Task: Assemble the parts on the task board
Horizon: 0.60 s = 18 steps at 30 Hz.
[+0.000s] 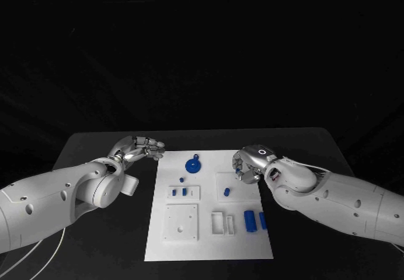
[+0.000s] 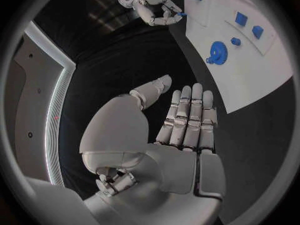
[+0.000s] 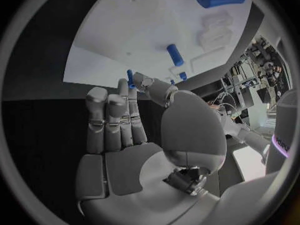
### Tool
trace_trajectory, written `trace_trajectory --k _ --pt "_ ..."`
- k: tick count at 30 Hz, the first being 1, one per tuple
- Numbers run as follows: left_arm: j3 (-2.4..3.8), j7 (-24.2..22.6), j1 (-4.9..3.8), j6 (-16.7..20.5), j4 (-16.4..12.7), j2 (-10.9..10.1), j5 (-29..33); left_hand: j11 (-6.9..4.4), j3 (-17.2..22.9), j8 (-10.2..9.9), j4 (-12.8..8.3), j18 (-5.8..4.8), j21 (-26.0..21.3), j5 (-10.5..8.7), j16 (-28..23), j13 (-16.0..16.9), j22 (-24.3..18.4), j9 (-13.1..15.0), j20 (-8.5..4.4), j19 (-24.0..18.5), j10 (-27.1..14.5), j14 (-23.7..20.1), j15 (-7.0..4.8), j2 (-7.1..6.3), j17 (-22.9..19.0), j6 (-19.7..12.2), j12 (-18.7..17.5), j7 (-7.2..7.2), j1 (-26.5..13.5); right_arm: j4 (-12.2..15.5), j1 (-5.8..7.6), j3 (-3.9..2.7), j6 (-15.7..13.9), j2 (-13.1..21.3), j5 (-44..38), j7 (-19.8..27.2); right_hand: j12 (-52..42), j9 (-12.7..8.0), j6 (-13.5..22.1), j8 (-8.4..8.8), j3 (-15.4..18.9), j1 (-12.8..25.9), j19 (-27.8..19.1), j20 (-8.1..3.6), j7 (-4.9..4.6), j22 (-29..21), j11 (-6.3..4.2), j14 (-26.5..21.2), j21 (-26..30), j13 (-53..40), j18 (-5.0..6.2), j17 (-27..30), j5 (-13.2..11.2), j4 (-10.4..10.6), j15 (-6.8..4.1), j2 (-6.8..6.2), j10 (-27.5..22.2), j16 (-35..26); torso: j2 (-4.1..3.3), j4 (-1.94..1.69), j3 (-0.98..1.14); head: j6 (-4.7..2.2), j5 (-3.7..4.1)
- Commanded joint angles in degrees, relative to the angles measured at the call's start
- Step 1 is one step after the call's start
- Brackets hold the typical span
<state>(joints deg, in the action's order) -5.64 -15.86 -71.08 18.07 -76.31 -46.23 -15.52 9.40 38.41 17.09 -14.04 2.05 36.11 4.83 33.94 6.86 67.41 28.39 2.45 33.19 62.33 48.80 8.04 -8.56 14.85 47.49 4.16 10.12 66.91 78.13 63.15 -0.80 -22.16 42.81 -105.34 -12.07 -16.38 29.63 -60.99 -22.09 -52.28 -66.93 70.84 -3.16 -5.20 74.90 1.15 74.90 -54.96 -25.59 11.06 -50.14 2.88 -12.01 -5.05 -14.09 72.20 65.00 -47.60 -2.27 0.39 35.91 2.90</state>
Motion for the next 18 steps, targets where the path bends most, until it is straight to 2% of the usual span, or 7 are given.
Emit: trace_trajectory --k 1,4,8,11,15,18 --pt "0.05 -0.71 -0.12 -0.26 0.17 0.17 0.45 0.08 -0.01 0.37 -0.46 0.89 -0.24 0.13 -0.14 -0.06 0.09 -0.02 -0.06 0.17 -0.39 0.1 0.06 -0.22 0.1 -0.37 -0.07 0.05 0.34 1.72 0.0 -0.35 -0.95 0.15 3.72 2.07 -0.06 0.0 -0.33 -0.32 -0.42 -0.22 0.07 -0.43 -0.02 1.13 -0.63 -0.33 -0.36 -0.13 3.94 0.05 -0.07 0.03 -0.75 -0.17 2.27 0.26 0.06 0.02 0.01 -0.19 -0.24" --pt "0.05 -0.79 -0.12 -0.01 0.61 0.45 0.51 0.08 -0.01 0.37 -0.45 0.88 -0.24 0.13 -0.14 -0.06 0.09 -0.02 -0.06 0.17 -0.39 0.1 0.06 -0.22 0.11 -0.38 -0.07 0.05 0.34 2.86 -0.01 -0.37 -2.32 -0.18 5.51 3.15 -0.06 0.01 -0.33 -0.32 -0.42 -0.21 0.07 -0.43 -0.02 1.13 -0.63 -0.33 -0.37 -0.14 3.94 0.05 -0.07 0.04 -0.75 -0.17 2.26 0.26 0.18 -0.02 0.02 -0.27 -0.43" --pt "0.02 -0.53 -0.12 0.2 1.42 0.98 0.74 0.08 0.02 0.38 -0.46 0.88 -0.26 0.14 -0.16 -0.08 0.09 -0.02 -0.06 0.18 -0.4 0.1 0.06 -0.18 0.14 -0.39 -0.06 0.04 0.38 4.58 -0.14 -0.37 -3.94 -1.09 8.05 5.03 -0.02 0.07 -0.27 -0.29 -0.49 -0.14 0.07 -0.45 -0.03 1.11 -0.63 -0.35 -0.36 -0.25 3.94 0.06 -0.07 0.17 -0.75 -0.09 2.21 0.21 0.41 -0.09 0.06 -0.28 -1.08" --pt "0.02 -0.82 -0.11 0.29 1.78 1.25 0.79 0.08 0.02 0.38 -0.47 0.88 -0.28 0.15 -0.18 -0.09 0.09 -0.02 -0.07 0.18 -0.4 0.1 0.06 -0.19 0.16 -0.4 -0.05 0.05 0.39 5.56 -1.06 -0.37 -4.49 -1.96 8.97 5.91 0.03 0.11 -0.2 -0.26 -0.54 -0.13 0.04 -0.47 -0.05 1.09 -0.61 -0.39 -0.34 -0.34 3.94 0.08 -0.07 0.22 -0.73 -0.01 2.12 0.14 0.66 -0.13 0.04 -0.26 -1.67" --pt "0.0 -1.13 -0.1 0.52 3.14 2.34 1.16 0.09 0.04 0.39 -0.44 0.86 -0.31 0.15 -0.21 -0.11 0.1 -0.03 -0.06 0.19 -0.39 0.1 0.06 -0.14 0.21 -0.41 -0.04 0.05 0.4 6.14 -2.06 -0.36 -3.97 -3.95 9.35 6.48 0.08 0.18 -0.11 -0.21 -0.54 -0.09 0.01 -0.49 -0.08 1.07 -0.59 -0.43 -0.32 -0.45 3.94 0.1 -0.08 0.23 -0.71 0.1 2.04 0.07 1.29 -0.05 -0.15 -0.05 -3.67" --pt "-0.02 -1.26 -0.09 0.49 4.06 3.22 1.33 0.08 0.05 0.4 -0.43 0.86 -0.32 0.15 -0.23 -0.12 0.1 -0.02 -0.06 0.19 -0.38 0.09 0.06 -0.11 0.24 -0.41 -0.02 0.05 0.4 6.41 -2.77 -0.33 -3.59 -5.18 8.13 6.57 0.12 0.21 -0.06 -0.19 -0.51 -0.07 -0.01 -0.51 -0.09 1.06 -0.57 -0.44 -0.3 -0.52 3.94 0.12 -0.08 0.19 -0.7 0.17 1.98 0.03 1.7 0.06 -0.3 0.14 -4.79"
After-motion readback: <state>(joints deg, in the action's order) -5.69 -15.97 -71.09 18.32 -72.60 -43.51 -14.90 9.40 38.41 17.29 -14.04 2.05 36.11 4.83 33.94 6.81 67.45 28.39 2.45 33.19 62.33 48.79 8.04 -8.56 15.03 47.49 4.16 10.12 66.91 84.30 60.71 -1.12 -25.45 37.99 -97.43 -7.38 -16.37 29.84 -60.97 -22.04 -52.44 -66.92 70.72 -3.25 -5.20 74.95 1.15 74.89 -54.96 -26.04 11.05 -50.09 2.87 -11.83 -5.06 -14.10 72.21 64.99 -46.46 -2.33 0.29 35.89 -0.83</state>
